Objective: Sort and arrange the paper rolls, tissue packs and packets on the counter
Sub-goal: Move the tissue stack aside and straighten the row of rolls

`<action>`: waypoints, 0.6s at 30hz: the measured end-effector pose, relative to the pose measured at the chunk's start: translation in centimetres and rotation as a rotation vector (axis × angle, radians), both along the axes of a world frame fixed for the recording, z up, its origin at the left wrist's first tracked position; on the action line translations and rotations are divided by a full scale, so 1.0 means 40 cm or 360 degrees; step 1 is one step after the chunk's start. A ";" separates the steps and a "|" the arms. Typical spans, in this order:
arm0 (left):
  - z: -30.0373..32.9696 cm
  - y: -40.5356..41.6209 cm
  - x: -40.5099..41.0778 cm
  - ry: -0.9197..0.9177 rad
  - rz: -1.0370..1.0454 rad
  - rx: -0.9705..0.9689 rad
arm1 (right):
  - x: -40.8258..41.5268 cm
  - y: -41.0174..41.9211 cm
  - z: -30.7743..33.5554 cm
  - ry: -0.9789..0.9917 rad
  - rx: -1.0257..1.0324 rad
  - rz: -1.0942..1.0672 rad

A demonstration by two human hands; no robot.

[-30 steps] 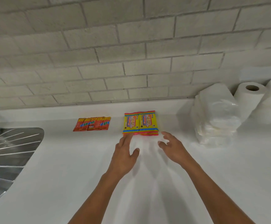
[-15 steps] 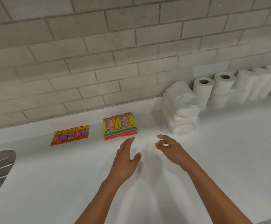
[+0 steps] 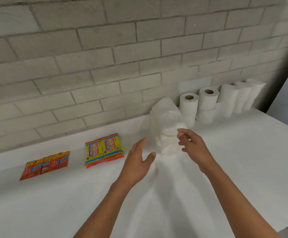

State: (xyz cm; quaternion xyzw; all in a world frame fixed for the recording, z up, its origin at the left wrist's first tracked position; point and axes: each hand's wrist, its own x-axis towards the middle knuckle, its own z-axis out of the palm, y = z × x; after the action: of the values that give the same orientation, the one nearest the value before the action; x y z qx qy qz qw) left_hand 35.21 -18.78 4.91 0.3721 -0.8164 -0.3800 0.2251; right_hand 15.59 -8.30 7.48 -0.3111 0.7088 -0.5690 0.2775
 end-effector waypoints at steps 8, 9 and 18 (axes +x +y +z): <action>0.058 -0.042 -0.217 0.0210 0.0314 0.0192 | -0.261 -0.070 0.012 -0.0131 -0.0039 -0.0025; 0.059 -0.048 -0.241 0.0228 0.0362 0.0226 | -0.289 -0.085 0.007 -0.0154 -0.0003 0.0019; 0.022 -0.134 -0.373 0.0321 0.0712 0.0726 | -0.388 -0.233 -0.042 -0.0471 0.0312 0.0291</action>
State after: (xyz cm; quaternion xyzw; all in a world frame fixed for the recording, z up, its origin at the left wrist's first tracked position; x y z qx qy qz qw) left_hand 20.31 -24.12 5.78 0.5434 -0.5820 -0.5291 0.2934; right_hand 0.08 -17.61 5.78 -0.2586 0.6811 -0.5092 0.4583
